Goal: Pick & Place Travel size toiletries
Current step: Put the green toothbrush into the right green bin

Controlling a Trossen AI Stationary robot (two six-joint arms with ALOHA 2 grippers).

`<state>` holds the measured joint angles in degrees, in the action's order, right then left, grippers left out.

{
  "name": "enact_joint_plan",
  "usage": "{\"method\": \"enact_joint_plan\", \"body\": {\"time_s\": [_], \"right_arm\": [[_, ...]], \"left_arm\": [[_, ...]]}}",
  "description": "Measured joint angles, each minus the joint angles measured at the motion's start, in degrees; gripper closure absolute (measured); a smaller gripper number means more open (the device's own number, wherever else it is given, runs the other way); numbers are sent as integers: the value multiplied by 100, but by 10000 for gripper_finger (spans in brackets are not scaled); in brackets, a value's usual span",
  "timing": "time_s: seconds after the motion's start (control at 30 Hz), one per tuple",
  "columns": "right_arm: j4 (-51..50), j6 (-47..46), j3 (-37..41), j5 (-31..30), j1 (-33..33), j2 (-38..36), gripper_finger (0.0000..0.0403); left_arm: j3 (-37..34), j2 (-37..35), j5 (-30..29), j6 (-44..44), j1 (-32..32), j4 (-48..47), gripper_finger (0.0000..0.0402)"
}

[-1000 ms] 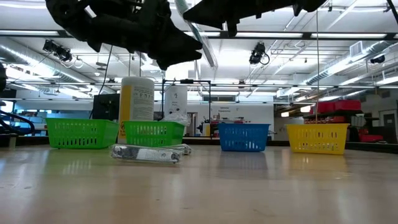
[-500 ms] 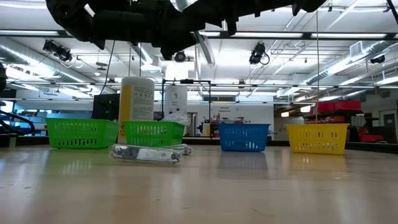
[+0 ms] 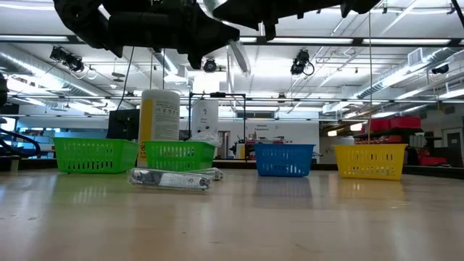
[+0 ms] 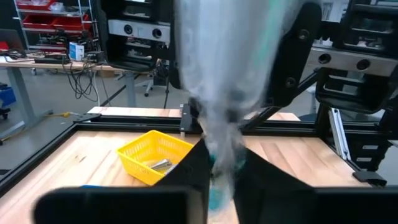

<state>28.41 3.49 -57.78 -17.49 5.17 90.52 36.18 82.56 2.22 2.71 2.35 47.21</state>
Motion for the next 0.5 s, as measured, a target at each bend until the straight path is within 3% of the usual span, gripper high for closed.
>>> {"method": "enact_joint_plan", "body": {"time_s": [0.07,0.5], "right_arm": [[-14,0,0,12,2,0,380],[-733,0,-17,3,-49,-15,362]], "left_arm": [[0,4,-13,9,0,-1,372],[-9,15,-322,259,-2,-319,371]]}}
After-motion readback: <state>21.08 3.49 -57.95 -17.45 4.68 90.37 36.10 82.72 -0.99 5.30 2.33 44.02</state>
